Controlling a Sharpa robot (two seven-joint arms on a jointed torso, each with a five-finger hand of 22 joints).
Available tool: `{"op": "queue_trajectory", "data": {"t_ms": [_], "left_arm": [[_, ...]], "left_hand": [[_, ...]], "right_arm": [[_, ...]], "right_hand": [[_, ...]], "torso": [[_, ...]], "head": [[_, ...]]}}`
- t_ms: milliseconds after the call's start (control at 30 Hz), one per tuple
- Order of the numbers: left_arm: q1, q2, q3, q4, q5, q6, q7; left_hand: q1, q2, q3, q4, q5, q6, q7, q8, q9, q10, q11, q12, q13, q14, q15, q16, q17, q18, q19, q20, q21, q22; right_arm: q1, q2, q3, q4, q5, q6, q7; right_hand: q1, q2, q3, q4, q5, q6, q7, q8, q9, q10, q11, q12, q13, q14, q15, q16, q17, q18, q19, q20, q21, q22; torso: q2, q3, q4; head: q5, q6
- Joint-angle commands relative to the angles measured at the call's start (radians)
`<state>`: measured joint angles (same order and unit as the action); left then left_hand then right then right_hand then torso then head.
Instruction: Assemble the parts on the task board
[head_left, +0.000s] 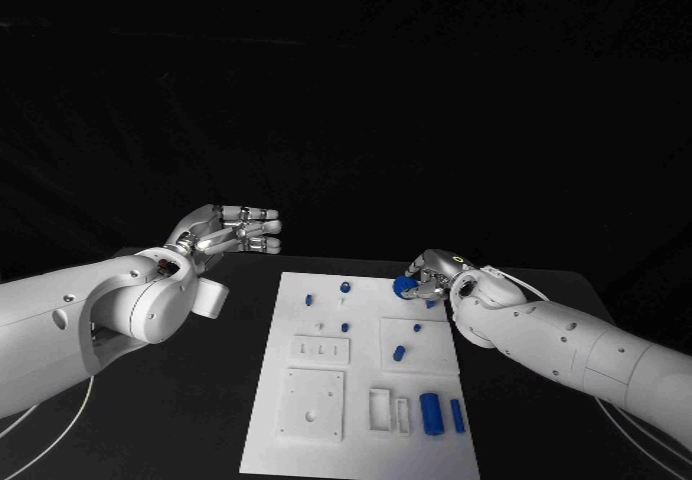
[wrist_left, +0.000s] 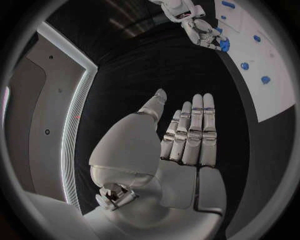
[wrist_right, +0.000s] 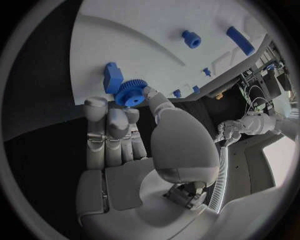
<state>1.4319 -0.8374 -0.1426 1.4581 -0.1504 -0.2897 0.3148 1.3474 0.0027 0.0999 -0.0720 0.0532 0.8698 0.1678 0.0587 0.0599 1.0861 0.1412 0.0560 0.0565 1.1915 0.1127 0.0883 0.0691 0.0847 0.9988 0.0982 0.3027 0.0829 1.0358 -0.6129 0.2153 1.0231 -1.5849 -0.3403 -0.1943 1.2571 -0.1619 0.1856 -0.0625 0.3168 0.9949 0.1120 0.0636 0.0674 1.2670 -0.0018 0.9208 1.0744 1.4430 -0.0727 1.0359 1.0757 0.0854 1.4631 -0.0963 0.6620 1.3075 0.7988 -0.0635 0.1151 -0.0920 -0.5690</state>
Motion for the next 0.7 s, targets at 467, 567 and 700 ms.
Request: {"op": "queue_trajectory", "data": {"t_ms": [467,567,700], "left_arm": [[0.0,-0.001,0.0,0.003,-0.005,0.017,0.004],[0.0,-0.002,0.0,0.004,-0.005,0.017,0.004],[0.0,-0.003,0.0,0.005,-0.005,0.017,0.003]], "left_hand": [[0.0,-0.004,0.0,-0.006,0.005,-0.007,0.002,-0.001,-0.001,-0.008,0.002,0.004,0.001,-0.006,0.0,-0.005,-0.001,-0.006,-0.007,-0.001,0.007,-0.002],[0.0,-0.004,0.0,-0.006,0.005,-0.007,0.002,-0.001,-0.001,-0.008,0.002,0.004,0.001,-0.006,0.0,-0.005,-0.001,-0.006,-0.007,-0.001,0.007,-0.002],[0.0,-0.004,0.0,-0.006,0.005,-0.007,0.002,-0.001,-0.001,-0.008,0.002,0.004,0.001,-0.006,0.0,-0.005,-0.001,-0.006,-0.007,-0.001,0.007,-0.002]], "right_arm": [[-0.007,0.006,0.001,-0.015,-0.008,0.033,0.012],[-0.008,0.005,0.001,-0.014,-0.009,0.036,0.011],[-0.009,0.003,0.001,-0.008,-0.021,0.028,0.008]], "right_hand": [[-0.01,0.03,0.159,-0.027,-0.119,0.052,-0.004,-0.001,-0.001,0.001,-0.01,0.006,0.007,0.005,-0.002,0.006,0.002,0.006,0.032,0.001,0.009,0.077],[-0.033,0.015,0.289,-0.044,-0.156,0.079,-0.011,-0.002,-0.001,0.001,-0.013,0.011,0.013,0.005,-0.006,0.006,0.003,0.003,0.032,-0.002,0.012,0.078],[-0.028,0.008,0.319,-0.082,-0.138,0.095,-0.013,-0.002,0.0,0.004,-0.013,0.018,0.019,0.005,-0.008,0.006,0.004,0.002,0.03,-0.004,0.015,0.078]], "torso": [[-0.001,-0.0009,0.0005],[-0.001,-0.0008,-0.0001],[0.0,-0.0003,-0.0009]], "head": [[0.002,-0.007],[0.002,-0.009],[0.002,-0.009]]}}
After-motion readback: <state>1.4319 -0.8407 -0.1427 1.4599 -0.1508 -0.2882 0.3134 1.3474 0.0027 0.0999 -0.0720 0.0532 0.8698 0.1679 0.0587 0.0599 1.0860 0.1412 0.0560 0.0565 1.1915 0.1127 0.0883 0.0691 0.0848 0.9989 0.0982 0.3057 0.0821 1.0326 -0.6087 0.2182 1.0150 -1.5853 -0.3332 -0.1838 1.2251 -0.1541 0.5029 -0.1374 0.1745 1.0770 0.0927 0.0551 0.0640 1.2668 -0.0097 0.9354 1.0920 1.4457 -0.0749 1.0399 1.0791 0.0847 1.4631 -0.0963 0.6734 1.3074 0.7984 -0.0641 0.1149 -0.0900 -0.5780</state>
